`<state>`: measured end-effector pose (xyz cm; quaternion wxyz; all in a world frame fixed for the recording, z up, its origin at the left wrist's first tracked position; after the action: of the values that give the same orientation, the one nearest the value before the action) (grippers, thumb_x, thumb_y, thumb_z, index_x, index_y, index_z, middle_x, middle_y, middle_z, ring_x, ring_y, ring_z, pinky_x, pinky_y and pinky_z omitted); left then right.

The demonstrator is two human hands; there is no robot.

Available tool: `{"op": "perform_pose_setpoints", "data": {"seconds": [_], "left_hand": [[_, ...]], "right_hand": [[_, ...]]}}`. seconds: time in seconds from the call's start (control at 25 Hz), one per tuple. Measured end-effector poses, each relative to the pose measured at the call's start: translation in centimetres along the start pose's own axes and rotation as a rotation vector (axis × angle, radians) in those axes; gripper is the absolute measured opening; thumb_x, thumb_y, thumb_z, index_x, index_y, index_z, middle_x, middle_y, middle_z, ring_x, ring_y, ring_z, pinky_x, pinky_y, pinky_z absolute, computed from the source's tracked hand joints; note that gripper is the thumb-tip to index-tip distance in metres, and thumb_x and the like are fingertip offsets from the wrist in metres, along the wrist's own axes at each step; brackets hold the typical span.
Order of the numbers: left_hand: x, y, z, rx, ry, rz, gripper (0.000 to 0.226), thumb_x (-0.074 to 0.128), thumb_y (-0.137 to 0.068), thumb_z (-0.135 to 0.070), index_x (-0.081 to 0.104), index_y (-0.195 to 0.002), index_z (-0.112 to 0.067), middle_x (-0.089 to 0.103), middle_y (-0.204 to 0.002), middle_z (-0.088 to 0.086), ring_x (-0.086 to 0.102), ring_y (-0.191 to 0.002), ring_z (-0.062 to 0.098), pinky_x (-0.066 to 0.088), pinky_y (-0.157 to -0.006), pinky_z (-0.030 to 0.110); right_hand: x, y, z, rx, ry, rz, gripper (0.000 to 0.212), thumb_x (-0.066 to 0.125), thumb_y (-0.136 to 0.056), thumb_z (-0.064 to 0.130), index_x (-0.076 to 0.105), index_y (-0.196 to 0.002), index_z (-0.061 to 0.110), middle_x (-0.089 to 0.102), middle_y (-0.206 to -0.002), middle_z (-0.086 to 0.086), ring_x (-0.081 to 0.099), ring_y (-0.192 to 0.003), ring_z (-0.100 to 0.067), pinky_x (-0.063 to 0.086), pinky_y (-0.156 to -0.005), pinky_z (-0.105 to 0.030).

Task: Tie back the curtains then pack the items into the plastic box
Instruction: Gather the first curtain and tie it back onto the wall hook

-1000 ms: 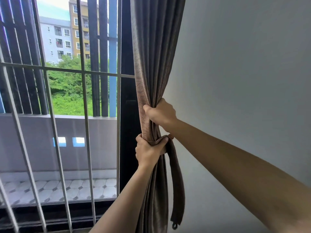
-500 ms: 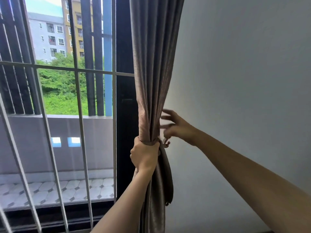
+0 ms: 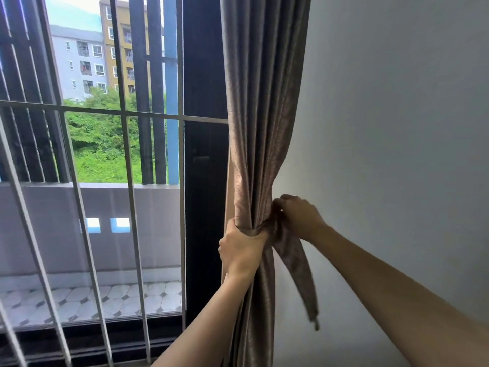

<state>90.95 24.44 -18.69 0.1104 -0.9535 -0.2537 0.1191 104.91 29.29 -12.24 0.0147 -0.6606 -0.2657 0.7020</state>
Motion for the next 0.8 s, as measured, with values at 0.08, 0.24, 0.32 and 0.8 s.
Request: {"op": "perform_pose_setpoints", "data": {"seconds": [0.08, 0.24, 0.32, 0.8], "left_hand": [[0.0, 0.6, -0.1, 0.013, 0.027, 0.01, 0.047, 0.075, -0.068, -0.045, 0.055, -0.103, -0.021, 0.063, -0.085, -0.007, 0.062, -0.078, 0.013, 0.045, -0.062, 0.018], [-0.4, 0.9, 0.1, 0.063, 0.113, 0.119, 0.056, 0.079, -0.066, -0.044, 0.049, -0.11, -0.027, 0.06, -0.089, -0.015, 0.059, -0.08, 0.001, 0.041, -0.061, 0.01], [-0.2, 1.3, 0.8, 0.102, 0.2, 0.238, 0.058, 0.08, -0.066, -0.042, 0.047, -0.112, -0.029, 0.062, -0.095, -0.015, 0.061, -0.086, 0.001, 0.047, -0.069, 0.011], [-0.4, -0.4, 2.3, 0.034, 0.458, 0.635, 0.045, 0.055, -0.069, -0.023, 0.055, -0.113, -0.015, 0.065, -0.108, 0.005, 0.062, -0.098, 0.013, 0.047, -0.081, 0.023]], "right_hand": [[0.6, 0.4, 0.7, 0.106, -0.308, -0.115, 0.018, 0.056, -0.086, 0.018, 0.063, -0.103, 0.014, 0.055, -0.098, -0.012, 0.058, -0.085, -0.034, 0.045, -0.071, -0.041], [3.9, 1.0, 1.3, 0.188, -0.882, -0.103, 0.02, 0.051, -0.091, 0.013, 0.061, -0.108, 0.014, 0.063, -0.101, -0.012, 0.063, -0.089, -0.032, 0.055, -0.076, -0.043], [4.8, 1.8, 1.8, 0.247, -1.164, -0.063, 0.02, 0.048, -0.094, 0.009, 0.05, -0.114, 0.013, 0.061, -0.106, -0.009, 0.063, -0.091, -0.021, 0.056, -0.073, -0.027], [5.3, 3.5, 2.0, 0.201, -1.466, 0.007, 0.032, 0.037, -0.102, 0.024, 0.054, -0.127, 0.014, 0.066, -0.118, -0.004, 0.066, -0.104, -0.014, 0.054, -0.083, -0.022]]}}
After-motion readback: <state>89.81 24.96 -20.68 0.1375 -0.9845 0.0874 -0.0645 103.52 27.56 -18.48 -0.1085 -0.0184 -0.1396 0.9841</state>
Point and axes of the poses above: each hand's wrist, its own y-axis away from the middle knuckle, its own x-axis out of the palm, z = x × y, the point moved 4 cm from there along -y, towards the middle knuckle
